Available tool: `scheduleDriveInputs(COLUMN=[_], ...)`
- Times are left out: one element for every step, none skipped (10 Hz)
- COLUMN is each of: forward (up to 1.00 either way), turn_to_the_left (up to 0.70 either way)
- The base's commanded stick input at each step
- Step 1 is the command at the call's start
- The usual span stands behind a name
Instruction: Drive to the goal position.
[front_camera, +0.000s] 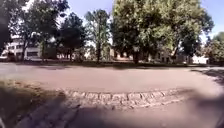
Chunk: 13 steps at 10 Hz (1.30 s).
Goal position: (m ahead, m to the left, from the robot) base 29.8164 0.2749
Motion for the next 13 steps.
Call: scheduleDriveInputs(forward=[0.70, 0.70, 0.70, 0.70, 0.70, 0.70, 0.70, 0.70, 0.70, 0.70, 0.70, 0.70, 0.70], turn_to_the_left=[0.14, 0.14, 0.14, 0.14, 0.14, 0.14, 0.14, 0.14, 0.14, 0.14, 0.14, 0.13, 0.10])
